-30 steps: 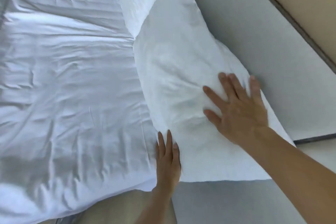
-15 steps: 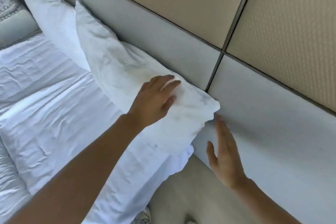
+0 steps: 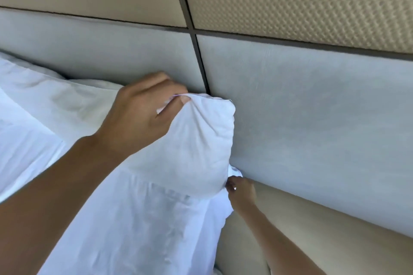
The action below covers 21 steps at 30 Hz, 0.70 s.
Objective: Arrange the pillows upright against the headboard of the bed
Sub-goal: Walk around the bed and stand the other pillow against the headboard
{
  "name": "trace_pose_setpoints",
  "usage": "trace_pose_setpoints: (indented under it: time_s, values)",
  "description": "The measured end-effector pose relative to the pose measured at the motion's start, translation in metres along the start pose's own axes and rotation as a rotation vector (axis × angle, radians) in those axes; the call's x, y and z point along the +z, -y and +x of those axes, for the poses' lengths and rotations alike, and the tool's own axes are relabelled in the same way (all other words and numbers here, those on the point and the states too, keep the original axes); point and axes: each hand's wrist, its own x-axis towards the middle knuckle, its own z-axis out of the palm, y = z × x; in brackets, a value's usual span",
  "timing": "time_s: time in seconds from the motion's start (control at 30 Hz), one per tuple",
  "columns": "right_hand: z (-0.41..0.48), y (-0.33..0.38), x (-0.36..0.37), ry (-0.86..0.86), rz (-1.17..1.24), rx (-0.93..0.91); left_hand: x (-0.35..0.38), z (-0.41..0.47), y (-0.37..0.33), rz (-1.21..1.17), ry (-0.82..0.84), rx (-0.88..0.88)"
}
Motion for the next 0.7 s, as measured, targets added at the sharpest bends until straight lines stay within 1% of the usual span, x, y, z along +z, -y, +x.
trace_pose_setpoints:
  time_s: [0.1, 0.13, 0.27, 0.3, 0.33, 0.37, 0.47, 0.57, 0.6, 0.63, 0.67, 0.7]
  values:
    - [-0.006, -0.001, 0.006, 0.083, 0.124, -0.060, 0.004, 0.000, 0.001, -0.014, -0.071, 0.011]
    - [-0.007, -0.001, 0.011, 0.066, 0.129, -0.054, 0.004, 0.000, 0.002, -0.006, -0.082, 0.021]
    - [-0.010, -0.010, 0.021, -0.229, 0.166, -0.006, -0.004, -0.002, 0.008, 0.055, -0.177, 0.014]
    - [-0.011, -0.014, 0.019, -0.260, 0.139, -0.021, -0.005, -0.003, 0.010, 0.065, -0.189, 0.011]
    - [-0.011, -0.019, 0.017, -0.249, 0.089, -0.039, -0.005, -0.004, 0.011, 0.066, -0.183, 0.015]
    - [-0.007, -0.021, 0.016, -0.219, 0.034, -0.041, -0.003, -0.005, 0.011, 0.058, -0.165, 0.024]
    - [0.011, -0.012, 0.014, -0.050, -0.107, 0.039, 0.006, -0.006, 0.010, 0.012, -0.123, 0.026]
    - [0.009, -0.005, 0.005, 0.055, -0.265, 0.030, 0.007, -0.004, 0.004, -0.055, -0.088, -0.028]
    - [0.003, -0.002, 0.001, 0.175, -0.405, 0.023, 0.005, -0.003, 0.004, -0.060, -0.065, -0.041]
    - [0.000, -0.004, 0.006, 0.300, -0.504, 0.028, 0.002, -0.002, 0.004, -0.051, -0.045, -0.049]
    - [0.004, 0.010, 0.015, 0.392, -0.584, 0.034, -0.001, -0.002, 0.006, -0.040, -0.036, -0.060]
    - [0.010, 0.026, 0.024, 0.308, -0.504, 0.063, -0.006, -0.003, 0.009, -0.038, -0.044, -0.085]
